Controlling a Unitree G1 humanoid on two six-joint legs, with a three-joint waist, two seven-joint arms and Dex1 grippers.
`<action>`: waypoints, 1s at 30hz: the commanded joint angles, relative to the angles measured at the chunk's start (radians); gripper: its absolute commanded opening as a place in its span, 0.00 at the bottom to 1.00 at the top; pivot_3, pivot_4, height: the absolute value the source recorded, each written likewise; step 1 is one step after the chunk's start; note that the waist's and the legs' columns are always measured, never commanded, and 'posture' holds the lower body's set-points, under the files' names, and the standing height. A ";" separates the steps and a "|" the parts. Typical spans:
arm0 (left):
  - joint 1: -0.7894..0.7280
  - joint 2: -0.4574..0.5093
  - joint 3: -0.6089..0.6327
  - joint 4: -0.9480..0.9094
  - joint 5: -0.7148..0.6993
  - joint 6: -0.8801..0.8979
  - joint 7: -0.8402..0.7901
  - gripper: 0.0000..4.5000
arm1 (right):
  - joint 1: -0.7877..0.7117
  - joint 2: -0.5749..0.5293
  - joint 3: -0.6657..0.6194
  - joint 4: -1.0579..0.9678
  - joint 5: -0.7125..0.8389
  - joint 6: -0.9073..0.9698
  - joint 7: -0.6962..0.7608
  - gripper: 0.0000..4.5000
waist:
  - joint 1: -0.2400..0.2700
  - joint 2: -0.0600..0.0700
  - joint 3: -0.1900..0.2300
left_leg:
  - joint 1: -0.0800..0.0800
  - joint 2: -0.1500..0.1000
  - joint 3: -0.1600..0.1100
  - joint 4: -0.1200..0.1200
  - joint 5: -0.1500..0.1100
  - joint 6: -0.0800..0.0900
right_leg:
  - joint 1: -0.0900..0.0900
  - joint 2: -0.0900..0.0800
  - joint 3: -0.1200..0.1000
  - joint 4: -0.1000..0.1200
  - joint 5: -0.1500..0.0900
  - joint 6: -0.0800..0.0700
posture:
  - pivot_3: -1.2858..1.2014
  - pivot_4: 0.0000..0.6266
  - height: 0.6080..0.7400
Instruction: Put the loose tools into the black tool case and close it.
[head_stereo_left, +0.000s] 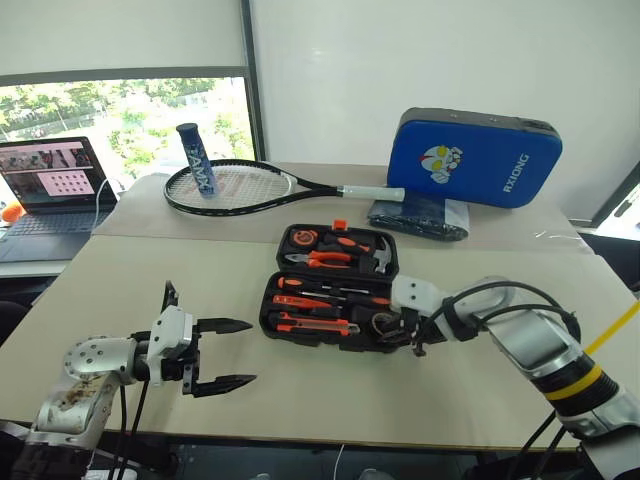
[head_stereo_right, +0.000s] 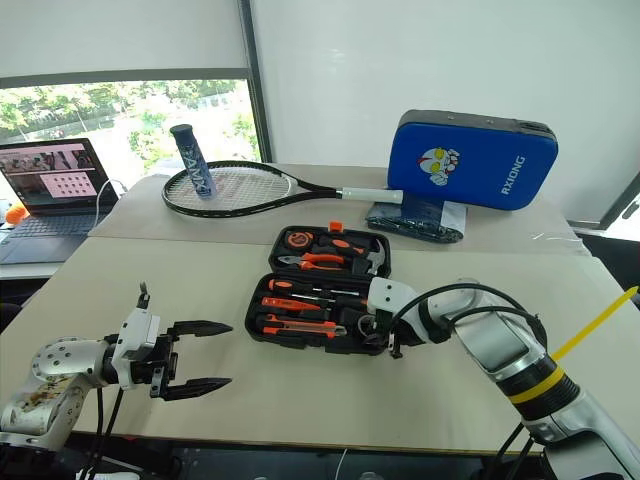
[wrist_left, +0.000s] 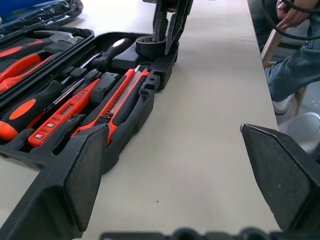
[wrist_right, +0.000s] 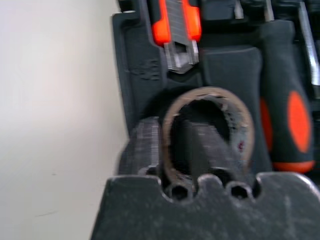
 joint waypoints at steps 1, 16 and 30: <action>-0.017 0.011 0.015 0.005 0.002 -0.017 -0.003 1.00 | -0.005 -0.022 -0.047 -0.007 0.038 0.004 0.048 0.59 | 0.005 0.000 0.000 | 0.000 0.000 0.000 0.000 0.000 0.000 | 0.000 0.000 -0.001 0.000 0.000 0.000 | 0.52 0.24 1.00; -0.239 -0.047 0.018 0.287 0.136 0.047 0.293 0.69 | 0.171 0.002 -0.387 0.221 0.148 -0.397 0.024 0.75 | 0.014 0.000 0.000 | -0.002 0.000 -0.001 0.001 0.000 0.000 | -0.001 0.001 -0.002 0.001 0.001 -0.001 | 0.52 0.24 1.00; -0.536 -0.240 -0.143 0.581 0.334 0.132 0.468 0.00 | 0.058 0.212 -0.310 0.640 -0.120 -0.787 -0.340 0.01 | 0.004 0.000 0.000 | -0.013 -0.002 0.000 0.002 0.001 -0.002 | -0.016 0.000 0.001 0.011 0.002 -0.001 | 0.52 0.24 1.00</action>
